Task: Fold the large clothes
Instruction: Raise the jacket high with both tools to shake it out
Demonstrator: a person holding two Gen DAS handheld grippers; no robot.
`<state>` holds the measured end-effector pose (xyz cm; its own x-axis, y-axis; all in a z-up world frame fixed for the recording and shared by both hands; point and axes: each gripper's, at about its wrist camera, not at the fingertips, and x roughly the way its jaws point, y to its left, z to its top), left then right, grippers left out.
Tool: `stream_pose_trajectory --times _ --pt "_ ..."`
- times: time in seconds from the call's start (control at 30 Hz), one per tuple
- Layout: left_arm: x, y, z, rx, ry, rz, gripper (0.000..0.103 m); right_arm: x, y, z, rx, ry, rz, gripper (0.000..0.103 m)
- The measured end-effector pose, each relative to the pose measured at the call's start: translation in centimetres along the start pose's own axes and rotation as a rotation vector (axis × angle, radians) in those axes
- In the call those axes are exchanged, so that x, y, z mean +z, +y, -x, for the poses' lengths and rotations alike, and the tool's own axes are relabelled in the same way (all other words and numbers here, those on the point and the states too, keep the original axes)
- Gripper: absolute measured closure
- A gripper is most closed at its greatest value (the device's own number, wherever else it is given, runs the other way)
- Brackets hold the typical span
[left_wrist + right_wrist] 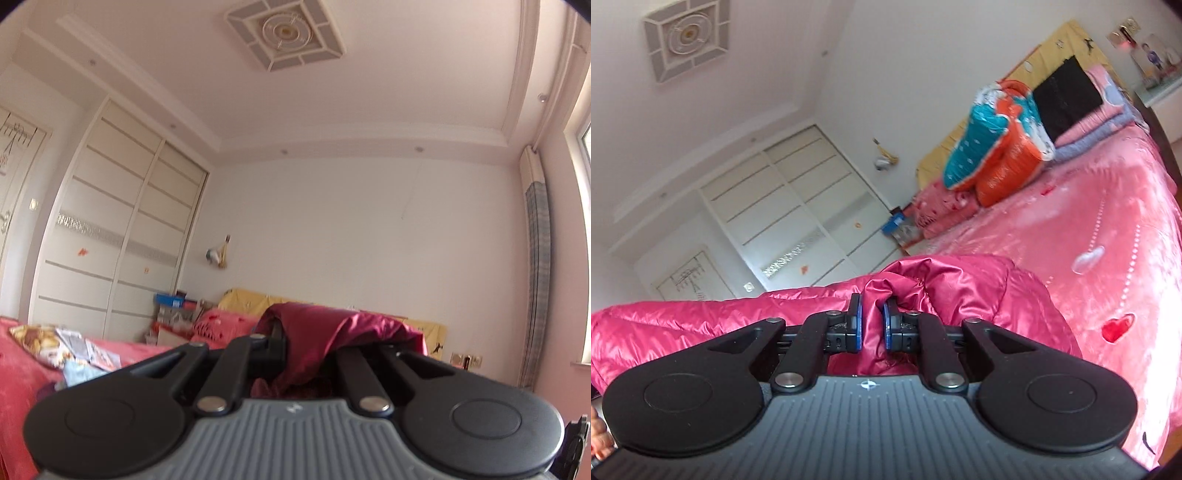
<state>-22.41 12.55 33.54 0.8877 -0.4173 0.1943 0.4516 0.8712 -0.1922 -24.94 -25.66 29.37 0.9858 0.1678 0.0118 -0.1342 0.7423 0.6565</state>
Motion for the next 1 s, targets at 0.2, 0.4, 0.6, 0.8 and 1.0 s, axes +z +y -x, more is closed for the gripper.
stream_pose_trajectory --times 0.2,0.4,0.6,0.8,1.0 --pt "2.3 -1.4 1.9 -0.039 -0.063 -0.033 0.101 1.8 -0.5 1.8 0.049 -0.103 0.021 0.089" --pt "3.6 -1.7 2.0 -0.042 -0.132 -0.031 0.101 2.8 -0.2 2.2 0.068 -0.145 0.021 0.089" --pt "3.6 -1.9 0.8 -0.072 -0.102 0.023 0.101 3.5 0.7 3.9 0.077 -0.201 -0.009 0.089" --pt "2.6 -1.5 -4.2 -0.080 -0.081 0.004 0.100 5.2 0.6 2.2 -0.002 -0.299 0.061 0.089" --pt "-4.0 1.2 -15.9 0.027 0.167 -0.030 0.100 4.7 -4.6 -4.9 -0.225 -0.267 0.076 0.089"
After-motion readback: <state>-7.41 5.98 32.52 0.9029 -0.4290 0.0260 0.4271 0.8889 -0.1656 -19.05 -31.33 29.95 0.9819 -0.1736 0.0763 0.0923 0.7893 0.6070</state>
